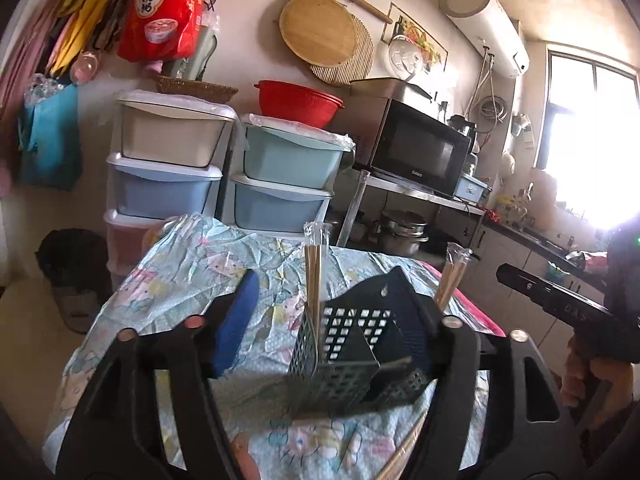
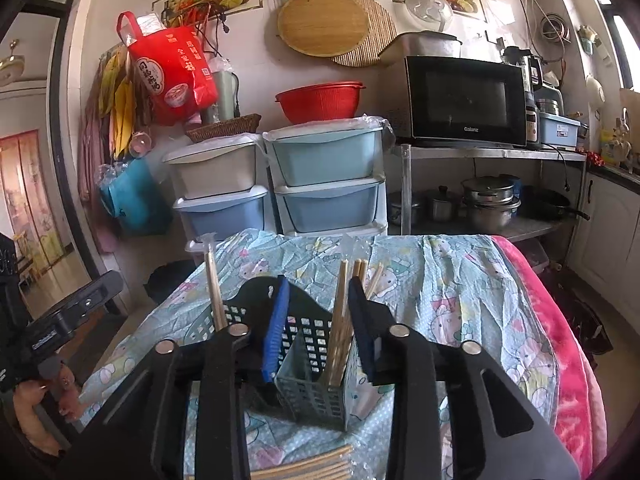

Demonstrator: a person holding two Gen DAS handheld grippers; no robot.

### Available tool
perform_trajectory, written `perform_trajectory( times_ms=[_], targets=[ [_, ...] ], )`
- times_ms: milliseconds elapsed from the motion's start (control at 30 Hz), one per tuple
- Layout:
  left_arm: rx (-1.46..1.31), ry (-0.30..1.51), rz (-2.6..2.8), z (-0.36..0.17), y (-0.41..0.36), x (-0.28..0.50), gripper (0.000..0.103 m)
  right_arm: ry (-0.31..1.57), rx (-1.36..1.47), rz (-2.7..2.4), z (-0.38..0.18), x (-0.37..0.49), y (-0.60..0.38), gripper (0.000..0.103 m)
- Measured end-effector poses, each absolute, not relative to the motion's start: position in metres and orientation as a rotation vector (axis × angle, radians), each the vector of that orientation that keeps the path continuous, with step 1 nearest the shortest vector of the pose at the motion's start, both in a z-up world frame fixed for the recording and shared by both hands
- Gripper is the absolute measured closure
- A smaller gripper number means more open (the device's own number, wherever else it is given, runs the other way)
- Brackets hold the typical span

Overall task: Organize utensils
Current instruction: 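Withdraw both open tools from the caddy back to the chopstick pile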

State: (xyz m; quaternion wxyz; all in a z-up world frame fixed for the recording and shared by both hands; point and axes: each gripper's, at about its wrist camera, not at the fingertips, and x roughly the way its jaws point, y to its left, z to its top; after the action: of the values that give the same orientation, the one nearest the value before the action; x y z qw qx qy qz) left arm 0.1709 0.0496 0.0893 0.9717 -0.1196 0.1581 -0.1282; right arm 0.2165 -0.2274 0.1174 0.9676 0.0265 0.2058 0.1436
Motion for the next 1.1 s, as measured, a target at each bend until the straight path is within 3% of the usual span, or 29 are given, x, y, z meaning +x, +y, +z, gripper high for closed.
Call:
perform_trajectory(
  times_ms=[367, 600, 1100],
  targets=[
    [-0.245, 0.321, -0.245, 0.079, 0.059, 0.131, 0.011, 0.413, 0.043, 0.296, 0.113, 0.189, -0.226, 0.056],
    [-0.214, 0.338, -0.23, 0.071, 0.056, 0.115, 0.011, 0.428, 0.027, 0.318, 0.103, 0.174, -0.219, 0.049],
    [-0.162, 0.392, -0.234, 0.047, 0.043, 0.091, 0.011, 0.481, -0.022, 0.345, 0.077, 0.149, -0.203, 0.045]
  ],
)
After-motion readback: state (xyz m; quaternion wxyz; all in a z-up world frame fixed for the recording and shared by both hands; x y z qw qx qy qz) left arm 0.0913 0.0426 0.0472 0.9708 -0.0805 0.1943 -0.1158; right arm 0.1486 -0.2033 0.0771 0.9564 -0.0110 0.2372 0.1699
